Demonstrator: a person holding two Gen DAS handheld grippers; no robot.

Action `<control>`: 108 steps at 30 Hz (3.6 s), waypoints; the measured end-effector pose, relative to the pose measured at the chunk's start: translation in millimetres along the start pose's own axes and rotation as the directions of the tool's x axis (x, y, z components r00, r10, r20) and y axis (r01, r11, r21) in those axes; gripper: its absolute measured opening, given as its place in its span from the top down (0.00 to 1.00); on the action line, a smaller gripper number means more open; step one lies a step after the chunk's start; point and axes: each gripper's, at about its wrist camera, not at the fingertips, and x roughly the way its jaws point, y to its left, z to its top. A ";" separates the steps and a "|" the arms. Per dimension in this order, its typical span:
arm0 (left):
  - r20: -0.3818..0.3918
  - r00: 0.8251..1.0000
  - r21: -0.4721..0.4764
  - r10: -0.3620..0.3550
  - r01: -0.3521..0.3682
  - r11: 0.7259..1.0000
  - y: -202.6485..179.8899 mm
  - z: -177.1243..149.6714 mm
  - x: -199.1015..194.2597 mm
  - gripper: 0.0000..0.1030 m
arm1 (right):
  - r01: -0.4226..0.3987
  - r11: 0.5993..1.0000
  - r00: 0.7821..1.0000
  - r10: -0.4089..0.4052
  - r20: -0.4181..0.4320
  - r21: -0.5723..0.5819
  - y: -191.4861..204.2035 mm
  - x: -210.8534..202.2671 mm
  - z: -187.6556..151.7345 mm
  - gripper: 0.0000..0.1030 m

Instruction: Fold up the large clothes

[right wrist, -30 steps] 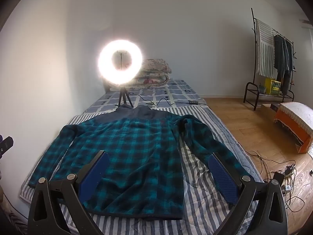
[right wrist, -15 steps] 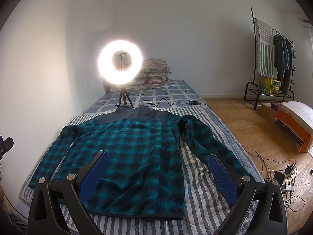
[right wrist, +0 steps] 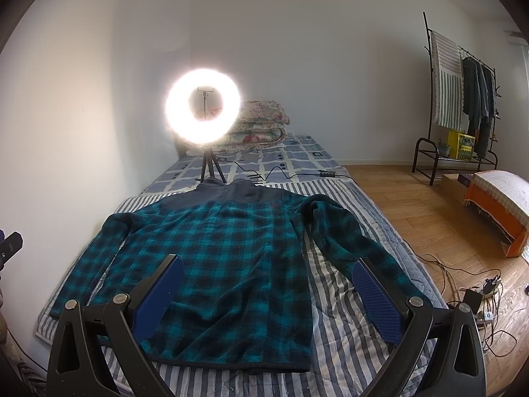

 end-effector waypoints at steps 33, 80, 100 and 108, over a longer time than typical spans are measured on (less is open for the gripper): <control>0.004 1.000 -0.002 0.002 -0.002 1.000 2.0 13.1 -4.9 0.00 | -0.017 1.000 1.000 0.017 -0.001 0.005 5.4 2.4 0.6 0.00; -0.321 0.939 -0.236 0.119 -0.201 0.951 153.4 -91.3 52.3 0.12 | -0.454 0.887 0.887 0.440 -0.141 -0.089 95.0 65.5 20.0 0.00; -0.551 0.813 -0.694 -0.188 -0.321 0.645 235.8 -178.2 146.8 0.36 | -0.569 0.822 0.810 0.554 -0.190 -0.031 91.2 49.0 13.4 0.03; -0.558 0.816 -0.695 -0.150 -0.361 0.621 244.1 -182.3 173.2 0.37 | -0.570 0.816 0.816 0.546 -0.191 -0.101 104.7 40.5 7.4 0.03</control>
